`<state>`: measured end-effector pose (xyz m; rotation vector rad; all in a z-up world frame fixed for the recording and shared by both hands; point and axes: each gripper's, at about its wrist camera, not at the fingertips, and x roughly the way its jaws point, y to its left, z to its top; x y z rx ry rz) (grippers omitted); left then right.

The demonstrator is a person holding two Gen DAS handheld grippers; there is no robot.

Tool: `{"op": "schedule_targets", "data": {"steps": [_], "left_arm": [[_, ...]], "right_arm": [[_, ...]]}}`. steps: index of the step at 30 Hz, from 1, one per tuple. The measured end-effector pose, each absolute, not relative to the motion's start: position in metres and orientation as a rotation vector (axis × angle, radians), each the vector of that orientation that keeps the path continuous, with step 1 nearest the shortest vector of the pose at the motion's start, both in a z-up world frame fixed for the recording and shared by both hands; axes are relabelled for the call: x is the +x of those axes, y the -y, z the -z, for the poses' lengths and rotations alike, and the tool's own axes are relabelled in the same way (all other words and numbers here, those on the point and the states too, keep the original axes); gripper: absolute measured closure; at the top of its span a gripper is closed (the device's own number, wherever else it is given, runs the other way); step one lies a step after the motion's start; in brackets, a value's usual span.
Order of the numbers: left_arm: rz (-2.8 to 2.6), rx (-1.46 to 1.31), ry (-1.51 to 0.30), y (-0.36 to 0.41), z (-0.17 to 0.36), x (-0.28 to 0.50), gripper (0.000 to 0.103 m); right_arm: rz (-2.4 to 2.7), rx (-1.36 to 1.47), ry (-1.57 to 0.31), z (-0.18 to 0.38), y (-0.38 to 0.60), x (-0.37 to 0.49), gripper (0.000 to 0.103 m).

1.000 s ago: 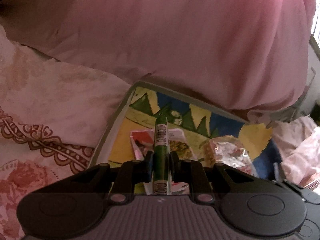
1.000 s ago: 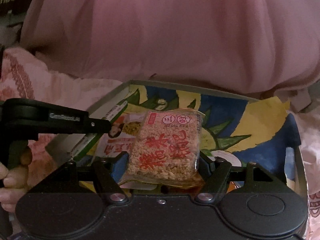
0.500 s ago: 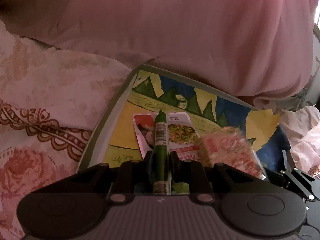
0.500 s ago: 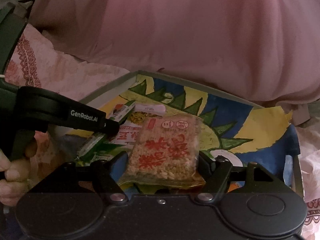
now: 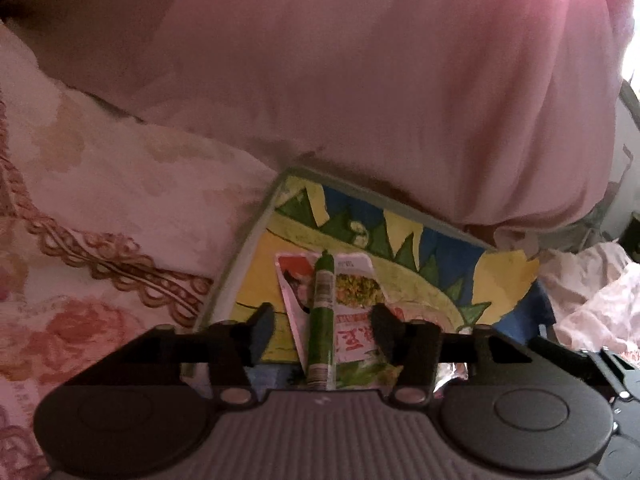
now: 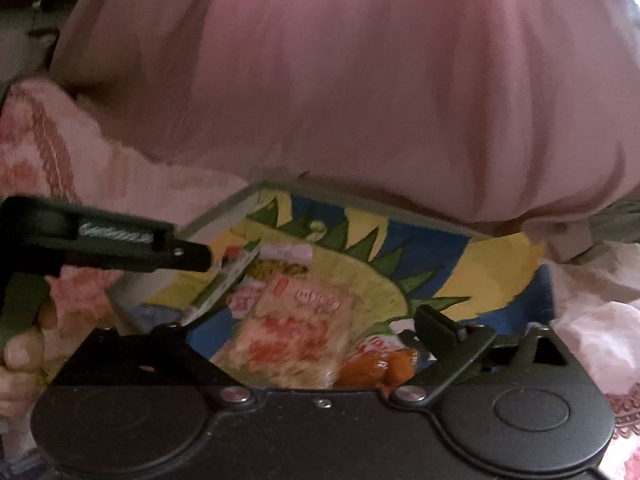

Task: Organize snacks
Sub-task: 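Release the green tube and rice-cracker bag into the tray and lift both tools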

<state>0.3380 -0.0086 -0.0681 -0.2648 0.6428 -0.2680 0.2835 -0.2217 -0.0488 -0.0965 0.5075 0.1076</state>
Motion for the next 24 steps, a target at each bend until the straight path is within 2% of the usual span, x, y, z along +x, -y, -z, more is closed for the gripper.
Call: {"op": "schedule_targets", "data": {"steps": [7, 10, 15, 24], "left_arm": [[0.223, -0.222, -0.527, 0.0, 0.03, 0.294, 0.008], [0.223, -0.192, -0.468, -0.001, 0.01, 0.271, 0.0], [0.168, -0.198, -0.366, -0.003, -0.008, 0.223, 0.0], [0.124, -0.128, -0.337, 0.0, -0.015, 0.145, 0.0]], "right_arm": [[-0.053, -0.012, -0.399, 0.011, 0.239, 0.245, 0.001], [-0.022, 0.01, -0.328, -0.007, 0.242, 0.223, 0.001], [-0.011, 0.08, -0.257, -0.03, 0.248, 0.186, 0.001], [0.042, 0.071, -0.249, -0.036, 0.254, 0.103, 0.0]]}}
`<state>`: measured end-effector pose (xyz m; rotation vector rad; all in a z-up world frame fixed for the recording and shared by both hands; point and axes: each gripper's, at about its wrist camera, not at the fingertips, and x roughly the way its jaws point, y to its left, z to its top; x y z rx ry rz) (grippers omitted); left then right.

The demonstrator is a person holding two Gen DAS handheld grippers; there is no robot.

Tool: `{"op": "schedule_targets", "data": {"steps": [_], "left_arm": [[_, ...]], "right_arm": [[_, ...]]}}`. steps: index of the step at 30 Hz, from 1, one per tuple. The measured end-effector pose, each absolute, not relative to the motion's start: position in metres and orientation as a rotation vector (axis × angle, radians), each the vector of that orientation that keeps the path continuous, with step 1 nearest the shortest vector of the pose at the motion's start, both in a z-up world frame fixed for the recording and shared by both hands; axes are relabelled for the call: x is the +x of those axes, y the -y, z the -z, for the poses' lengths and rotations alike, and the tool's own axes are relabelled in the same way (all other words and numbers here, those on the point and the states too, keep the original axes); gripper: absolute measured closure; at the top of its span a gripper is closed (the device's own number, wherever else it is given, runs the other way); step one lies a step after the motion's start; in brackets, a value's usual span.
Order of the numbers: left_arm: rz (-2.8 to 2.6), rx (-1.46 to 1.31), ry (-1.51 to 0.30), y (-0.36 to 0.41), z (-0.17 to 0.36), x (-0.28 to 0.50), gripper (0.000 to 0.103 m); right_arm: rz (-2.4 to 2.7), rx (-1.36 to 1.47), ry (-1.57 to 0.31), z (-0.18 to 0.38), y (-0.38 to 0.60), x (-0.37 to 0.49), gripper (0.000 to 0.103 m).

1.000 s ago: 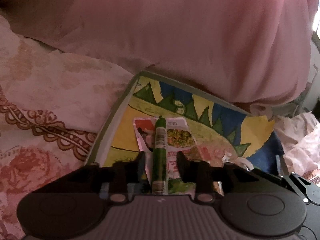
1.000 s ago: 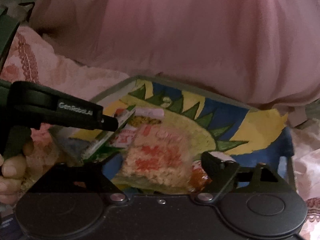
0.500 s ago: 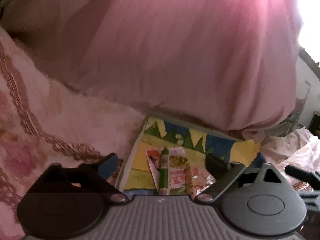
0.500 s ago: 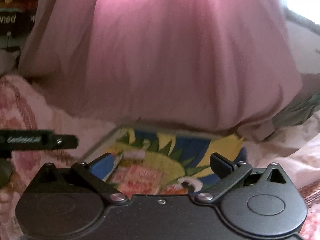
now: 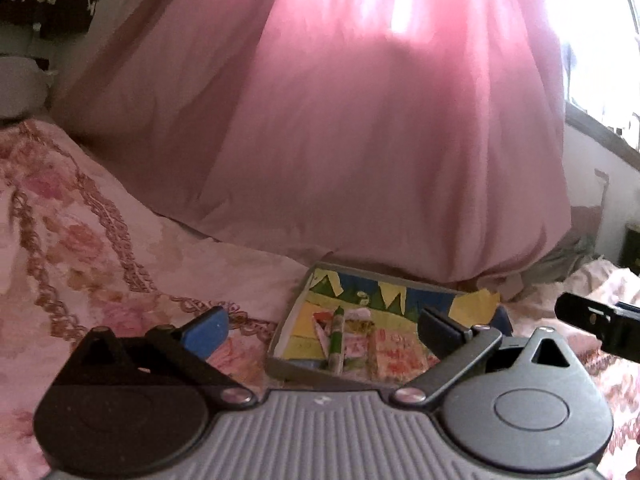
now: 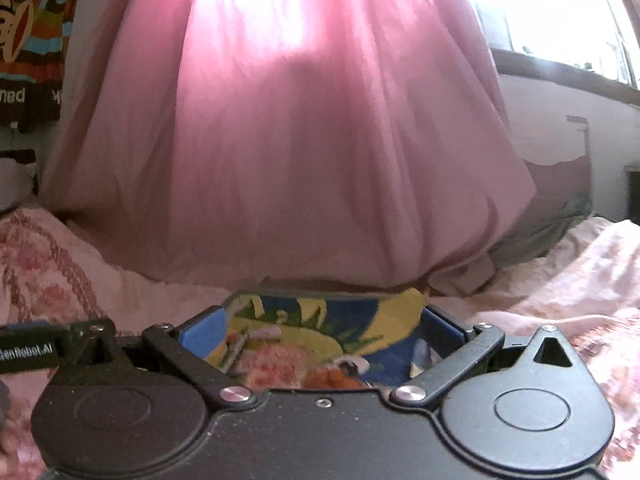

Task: Organize snacks
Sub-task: 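Release the green tube and rice-cracker bag into the tray and lift both tools, then lift both tools back from the tray toward the remaining snacks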

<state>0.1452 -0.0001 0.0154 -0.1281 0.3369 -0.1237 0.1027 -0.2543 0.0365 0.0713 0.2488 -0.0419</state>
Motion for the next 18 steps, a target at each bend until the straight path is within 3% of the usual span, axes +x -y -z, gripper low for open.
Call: {"op": "schedule_targets", "data": {"steps": [18], "left_arm": [[0.121, -0.083, -0.401, 0.007, -0.004, 0.03, 0.0]], "right_arm": [[0.122, 0.084, -0.366, -0.022, 0.247, -0.013, 0.0]]}}
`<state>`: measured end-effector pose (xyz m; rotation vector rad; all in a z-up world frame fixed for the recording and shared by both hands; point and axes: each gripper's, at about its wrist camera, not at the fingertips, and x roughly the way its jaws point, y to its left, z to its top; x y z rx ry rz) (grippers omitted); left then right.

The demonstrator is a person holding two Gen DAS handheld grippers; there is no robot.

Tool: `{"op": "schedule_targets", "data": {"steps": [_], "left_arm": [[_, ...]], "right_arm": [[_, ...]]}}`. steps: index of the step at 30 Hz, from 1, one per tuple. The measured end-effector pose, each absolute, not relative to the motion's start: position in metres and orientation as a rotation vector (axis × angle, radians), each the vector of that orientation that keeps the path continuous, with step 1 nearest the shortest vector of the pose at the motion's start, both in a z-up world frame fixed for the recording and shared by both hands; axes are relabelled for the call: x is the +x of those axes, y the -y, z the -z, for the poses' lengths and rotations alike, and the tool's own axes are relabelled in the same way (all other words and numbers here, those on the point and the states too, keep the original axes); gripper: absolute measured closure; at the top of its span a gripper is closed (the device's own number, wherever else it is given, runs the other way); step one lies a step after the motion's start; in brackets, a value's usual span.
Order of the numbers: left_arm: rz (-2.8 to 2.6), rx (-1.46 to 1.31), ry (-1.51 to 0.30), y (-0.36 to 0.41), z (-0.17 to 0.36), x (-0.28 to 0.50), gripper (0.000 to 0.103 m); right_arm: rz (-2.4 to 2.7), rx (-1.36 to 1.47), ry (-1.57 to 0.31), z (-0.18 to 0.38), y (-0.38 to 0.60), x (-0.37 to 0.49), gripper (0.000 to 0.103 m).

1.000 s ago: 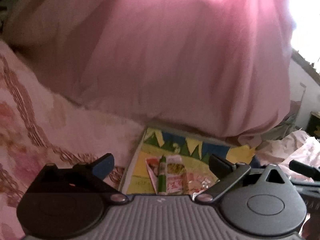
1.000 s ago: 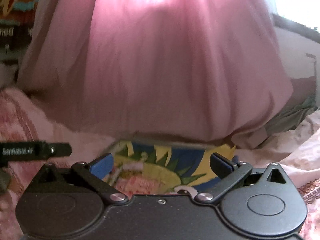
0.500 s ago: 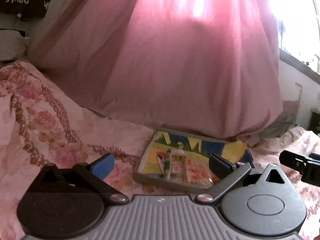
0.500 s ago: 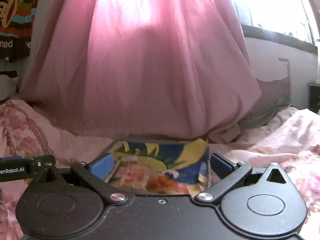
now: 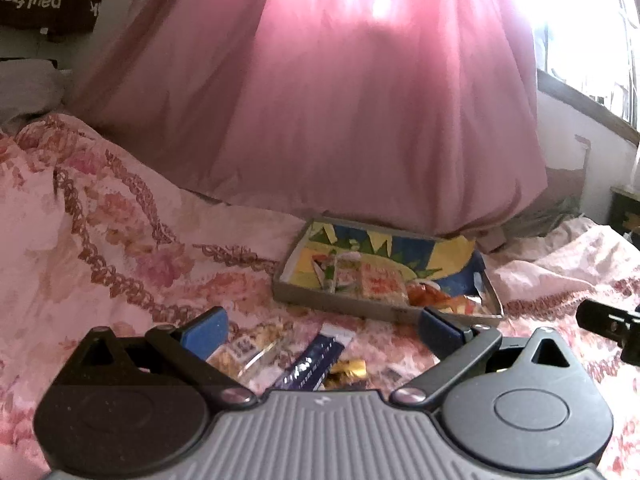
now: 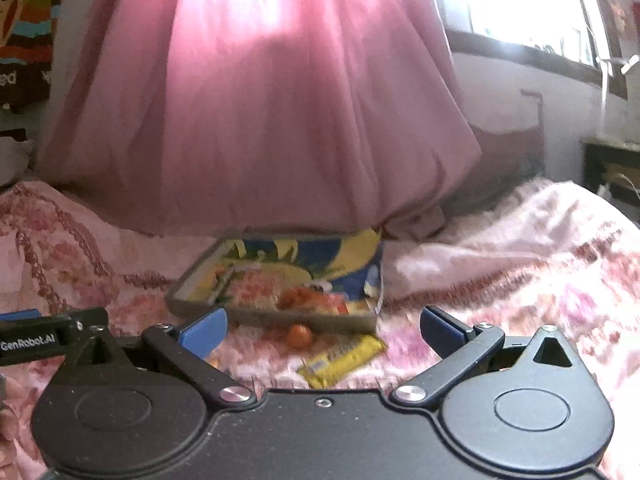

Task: Organize snacks
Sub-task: 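Lift both tools back from the tray toward the remaining snacks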

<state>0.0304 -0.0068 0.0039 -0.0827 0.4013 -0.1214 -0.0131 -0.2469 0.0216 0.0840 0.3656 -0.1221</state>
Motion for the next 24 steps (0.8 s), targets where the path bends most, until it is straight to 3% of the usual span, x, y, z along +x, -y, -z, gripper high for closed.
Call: {"op": "schedule_targets", "data": {"steps": [24], "left_arm": [[0.082, 0.041, -0.479, 0.026, 0.009, 0.015, 0.0]], "right_arm": [[0.184, 0.031, -0.529, 0.001, 0.242, -0.017, 0.0]]}}
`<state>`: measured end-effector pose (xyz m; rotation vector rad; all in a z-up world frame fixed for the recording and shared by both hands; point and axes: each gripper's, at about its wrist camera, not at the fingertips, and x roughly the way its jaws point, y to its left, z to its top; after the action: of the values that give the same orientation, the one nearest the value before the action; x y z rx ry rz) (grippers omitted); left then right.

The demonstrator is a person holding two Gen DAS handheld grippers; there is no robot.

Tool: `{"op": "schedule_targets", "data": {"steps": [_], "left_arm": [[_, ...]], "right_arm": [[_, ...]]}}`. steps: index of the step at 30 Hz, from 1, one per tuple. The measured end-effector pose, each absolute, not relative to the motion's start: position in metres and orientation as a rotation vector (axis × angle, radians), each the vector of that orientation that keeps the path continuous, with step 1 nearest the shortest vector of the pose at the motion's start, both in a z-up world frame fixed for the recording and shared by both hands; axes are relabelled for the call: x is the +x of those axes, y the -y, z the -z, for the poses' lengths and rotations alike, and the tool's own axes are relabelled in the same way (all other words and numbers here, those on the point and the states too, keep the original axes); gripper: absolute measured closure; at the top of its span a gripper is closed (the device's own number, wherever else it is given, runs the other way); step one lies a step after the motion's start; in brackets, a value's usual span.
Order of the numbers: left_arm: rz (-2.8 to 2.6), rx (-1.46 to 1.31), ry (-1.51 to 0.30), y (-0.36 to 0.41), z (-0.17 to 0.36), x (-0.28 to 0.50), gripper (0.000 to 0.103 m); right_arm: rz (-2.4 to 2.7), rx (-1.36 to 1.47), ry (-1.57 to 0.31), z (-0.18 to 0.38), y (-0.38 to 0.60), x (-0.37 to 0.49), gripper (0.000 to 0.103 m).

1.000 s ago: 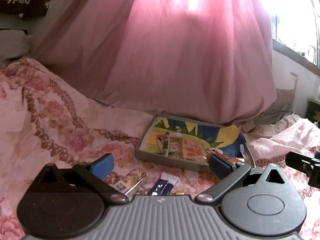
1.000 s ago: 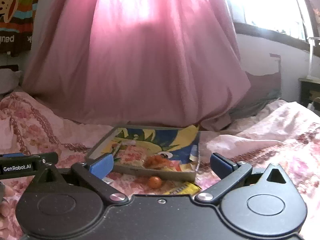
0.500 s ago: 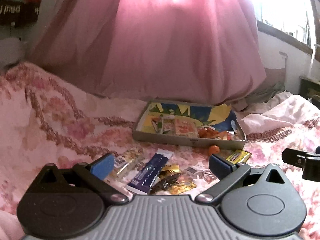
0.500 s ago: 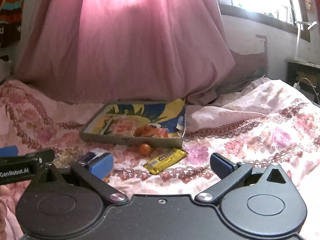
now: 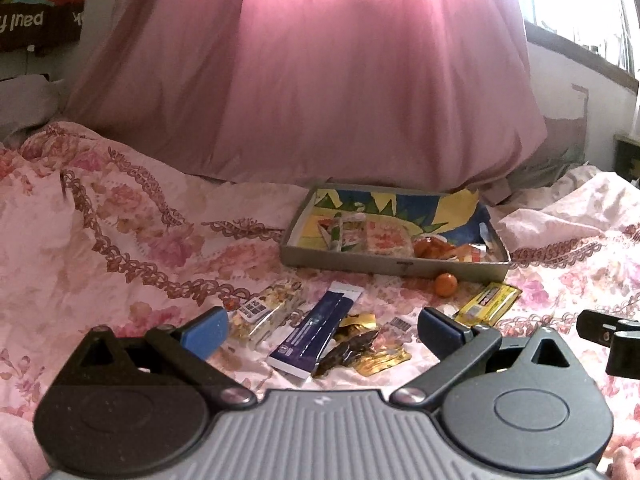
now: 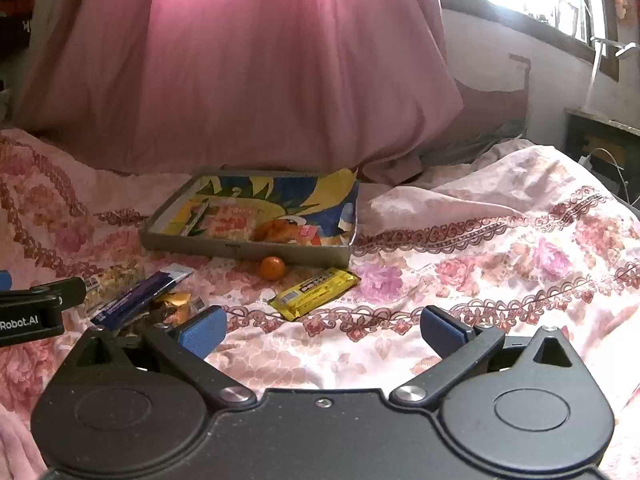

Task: Organize snacks
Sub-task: 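Lift both tools back from the tray toward the remaining snacks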

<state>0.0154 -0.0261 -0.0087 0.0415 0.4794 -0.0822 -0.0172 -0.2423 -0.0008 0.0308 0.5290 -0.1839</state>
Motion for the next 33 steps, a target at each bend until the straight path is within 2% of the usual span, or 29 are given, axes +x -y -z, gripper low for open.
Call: {"op": "schedule_targets", "data": {"steps": [33], "left_arm": [[-0.05, 0.025, -0.623, 0.014, 0.016, 0.039, 0.0]], "right_arm": [[0.069, 0.017, -0.638, 0.02, 0.226, 0.01, 0.0]]}}
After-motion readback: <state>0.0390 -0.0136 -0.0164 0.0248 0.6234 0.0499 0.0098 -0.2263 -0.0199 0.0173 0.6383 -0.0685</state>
